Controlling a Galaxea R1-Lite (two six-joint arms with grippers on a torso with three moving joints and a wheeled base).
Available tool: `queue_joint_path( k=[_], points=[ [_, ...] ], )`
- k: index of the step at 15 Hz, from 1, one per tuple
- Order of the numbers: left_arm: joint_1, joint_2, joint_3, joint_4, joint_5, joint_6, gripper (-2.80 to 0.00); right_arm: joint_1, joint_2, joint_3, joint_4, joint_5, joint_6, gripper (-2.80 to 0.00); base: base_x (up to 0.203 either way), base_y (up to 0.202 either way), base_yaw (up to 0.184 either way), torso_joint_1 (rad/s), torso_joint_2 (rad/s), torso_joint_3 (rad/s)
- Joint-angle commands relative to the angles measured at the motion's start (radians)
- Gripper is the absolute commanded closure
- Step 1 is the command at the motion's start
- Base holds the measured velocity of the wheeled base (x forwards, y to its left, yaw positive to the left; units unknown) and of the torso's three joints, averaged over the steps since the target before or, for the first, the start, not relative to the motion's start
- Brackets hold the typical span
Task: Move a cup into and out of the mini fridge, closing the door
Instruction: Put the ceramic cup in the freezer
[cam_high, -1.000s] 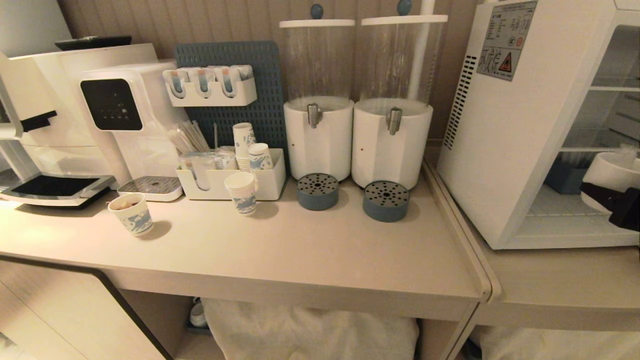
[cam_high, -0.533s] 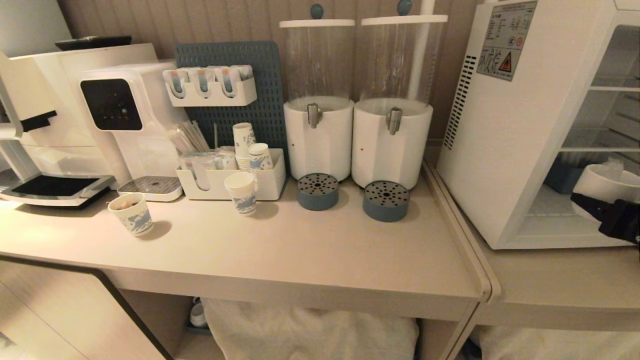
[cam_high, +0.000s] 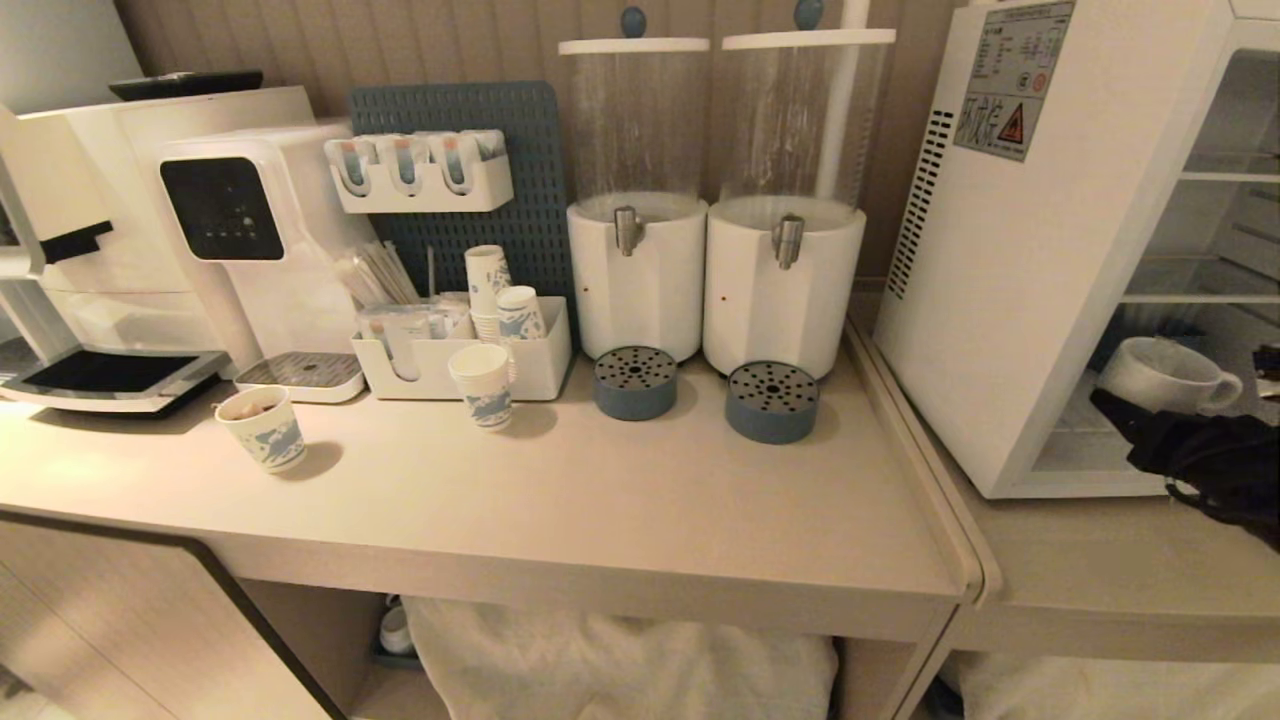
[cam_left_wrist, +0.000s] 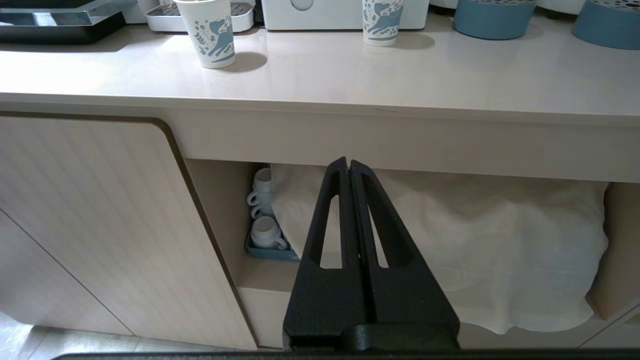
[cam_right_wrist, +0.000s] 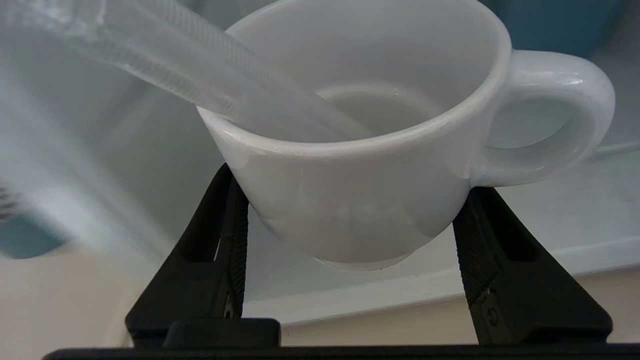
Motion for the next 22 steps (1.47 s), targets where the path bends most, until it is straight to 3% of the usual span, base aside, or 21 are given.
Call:
queue_joint_path(
  k=[1,19,22],
  points=[
    [0.0,0.001,0.0,0.0,0.0,0.0,0.0,0.0,0.096,-0.034,-0.013,0.002,0.001,0.0,0.0,0.0,0.0,0.0,0.0,0.0],
    [0.0,0.001,0.0,-0.002,0.002,-0.003,0.0,0.003,0.288,-0.393,0.201,-0.015,-0.05,0.0,0.0,0.0,0.0,0.0,0.0,0.0],
    [0.0,0.001,0.0,-0.002,0.002,-0.003,0.0,0.01,0.328,-0.462,0.243,-0.047,-0.068,0.0,0.0,0.0,0.0,0.0,0.0,0.0]
  ],
)
